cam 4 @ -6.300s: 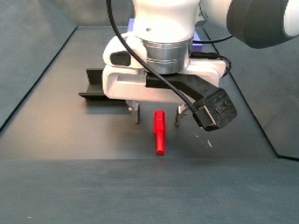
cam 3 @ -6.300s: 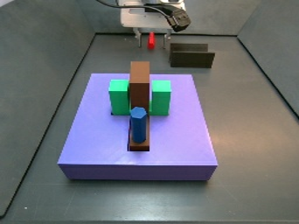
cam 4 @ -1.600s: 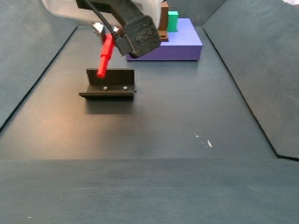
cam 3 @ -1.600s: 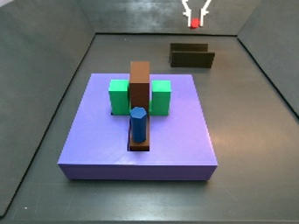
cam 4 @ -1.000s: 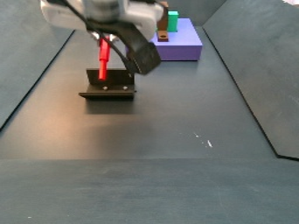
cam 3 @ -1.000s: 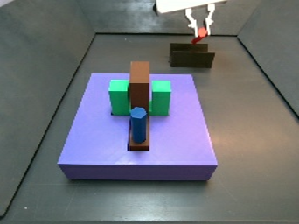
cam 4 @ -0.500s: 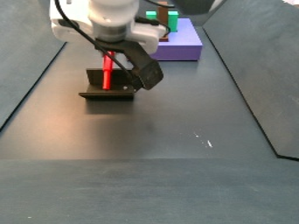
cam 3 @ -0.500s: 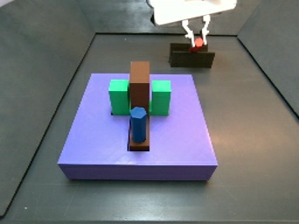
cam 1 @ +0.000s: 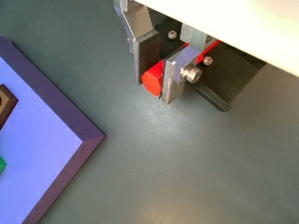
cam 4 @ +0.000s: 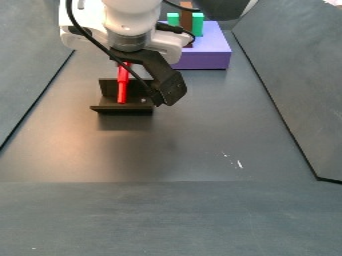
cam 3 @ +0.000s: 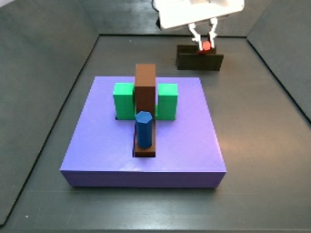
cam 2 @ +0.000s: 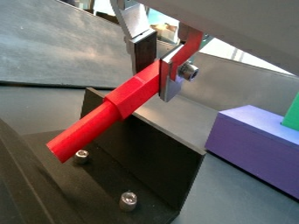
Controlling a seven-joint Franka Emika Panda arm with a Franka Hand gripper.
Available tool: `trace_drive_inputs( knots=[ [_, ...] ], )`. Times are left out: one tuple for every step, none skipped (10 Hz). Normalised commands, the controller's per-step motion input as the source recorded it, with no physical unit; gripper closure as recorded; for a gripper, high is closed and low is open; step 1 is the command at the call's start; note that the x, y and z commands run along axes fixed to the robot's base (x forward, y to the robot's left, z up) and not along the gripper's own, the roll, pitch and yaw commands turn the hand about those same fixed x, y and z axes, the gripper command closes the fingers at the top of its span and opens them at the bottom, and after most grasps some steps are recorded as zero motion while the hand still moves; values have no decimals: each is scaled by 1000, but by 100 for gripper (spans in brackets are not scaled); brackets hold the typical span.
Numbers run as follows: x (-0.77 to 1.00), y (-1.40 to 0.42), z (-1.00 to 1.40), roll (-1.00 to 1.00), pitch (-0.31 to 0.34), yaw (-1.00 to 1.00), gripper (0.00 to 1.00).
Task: Pick up the red object. Move up. Place the red object on the fixture. Regrasp the red object. Move to above the board. Insert the red object.
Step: Place the red object on the fixture.
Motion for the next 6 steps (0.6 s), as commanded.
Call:
trace_drive_inputs(
  knots=[
    [0,143,0,-549,-149,120,100],
    [0,51,-3,-303,-120,91,100],
    [0,0,-71,-97,-97,74,100],
    [0,0,-97,0,-60,51,100],
    [0,0,-97,9,-14,37,100],
    [0,0,-126,109,0,0,100]
  ],
)
